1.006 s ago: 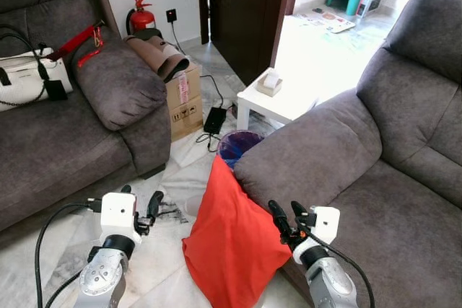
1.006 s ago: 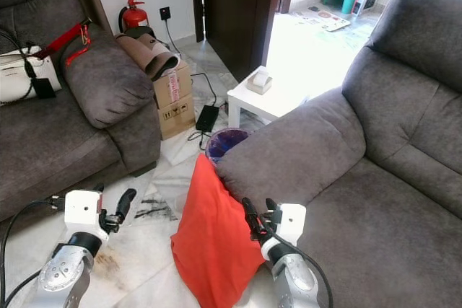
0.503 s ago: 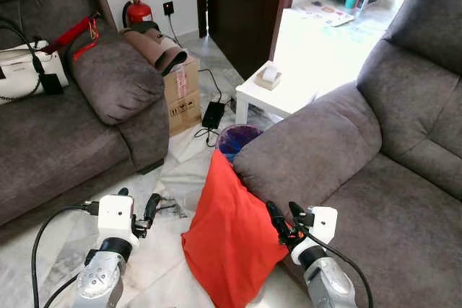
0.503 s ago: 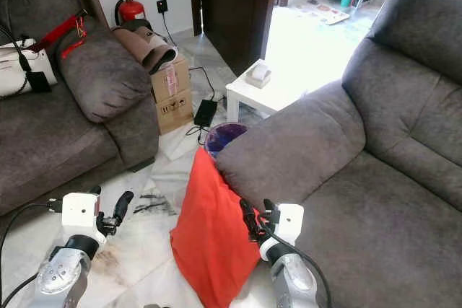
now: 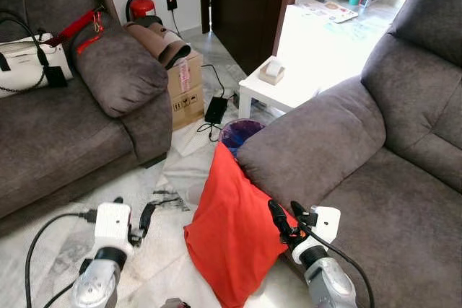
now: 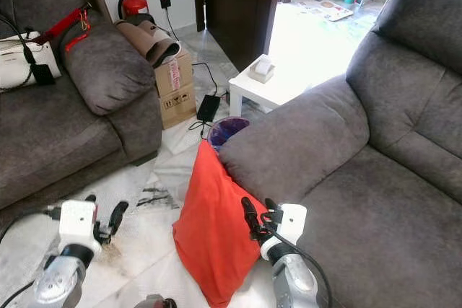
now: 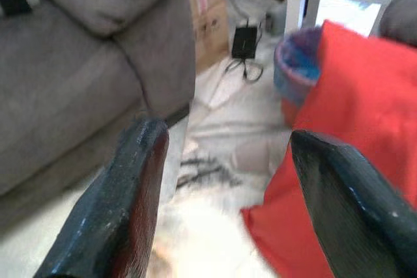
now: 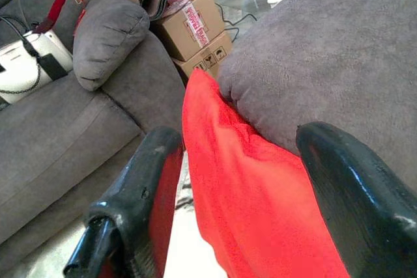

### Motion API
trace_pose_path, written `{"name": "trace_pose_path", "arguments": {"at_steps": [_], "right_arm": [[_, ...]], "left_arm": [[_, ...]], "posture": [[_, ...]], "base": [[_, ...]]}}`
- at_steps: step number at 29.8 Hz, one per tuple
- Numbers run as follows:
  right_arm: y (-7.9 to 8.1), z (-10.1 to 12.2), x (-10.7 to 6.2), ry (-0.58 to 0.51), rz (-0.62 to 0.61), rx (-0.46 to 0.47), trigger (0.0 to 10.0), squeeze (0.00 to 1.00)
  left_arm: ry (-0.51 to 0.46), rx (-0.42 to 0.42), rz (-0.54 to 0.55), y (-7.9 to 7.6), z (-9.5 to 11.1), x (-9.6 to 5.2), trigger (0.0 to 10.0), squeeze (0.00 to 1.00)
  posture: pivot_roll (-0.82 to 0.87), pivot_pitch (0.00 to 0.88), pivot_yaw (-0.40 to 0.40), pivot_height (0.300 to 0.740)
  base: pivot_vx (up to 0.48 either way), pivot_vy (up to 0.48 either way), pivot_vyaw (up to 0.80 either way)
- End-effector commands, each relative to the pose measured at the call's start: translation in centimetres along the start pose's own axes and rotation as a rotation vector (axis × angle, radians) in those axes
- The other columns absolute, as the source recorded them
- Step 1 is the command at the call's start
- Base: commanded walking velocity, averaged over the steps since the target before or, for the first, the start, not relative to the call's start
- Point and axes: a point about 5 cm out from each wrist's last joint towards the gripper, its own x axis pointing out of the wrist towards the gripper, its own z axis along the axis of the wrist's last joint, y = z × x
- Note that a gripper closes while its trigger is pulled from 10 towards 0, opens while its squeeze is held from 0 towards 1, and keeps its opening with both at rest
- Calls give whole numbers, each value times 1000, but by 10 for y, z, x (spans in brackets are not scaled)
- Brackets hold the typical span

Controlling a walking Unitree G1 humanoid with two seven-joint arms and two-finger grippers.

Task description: Move the pillow to the sofa from floor

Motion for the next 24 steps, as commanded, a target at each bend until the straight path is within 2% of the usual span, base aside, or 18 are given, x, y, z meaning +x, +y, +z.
{"name": "trace_pose_path", "arguments": {"at_steps": [1,5,9,24], "right_arm": [[0,0,-3,-9,-2,0,10000,0],[-1,-3,-1,37,0,-26,10000,0],[0,-2,-1,17,9,-18,10000,0],[-1,-4,-5,20,2,-18,10000,0]], "left_arm": [[42,26,7,2,-11,-6,10000,0],[45,25,16,3,-13,-9,10000,0],[36,22,19,2,-10,-8,10000,0],[17,-19,46,4,-10,-8,10000,0]], "posture": [[81,190,-4,670],[84,191,-6,670],[86,190,-8,645],[88,192,-9,645]], "base": [[0,0,0],[0,0,0],[0,0,0],[0,0,0]]}}
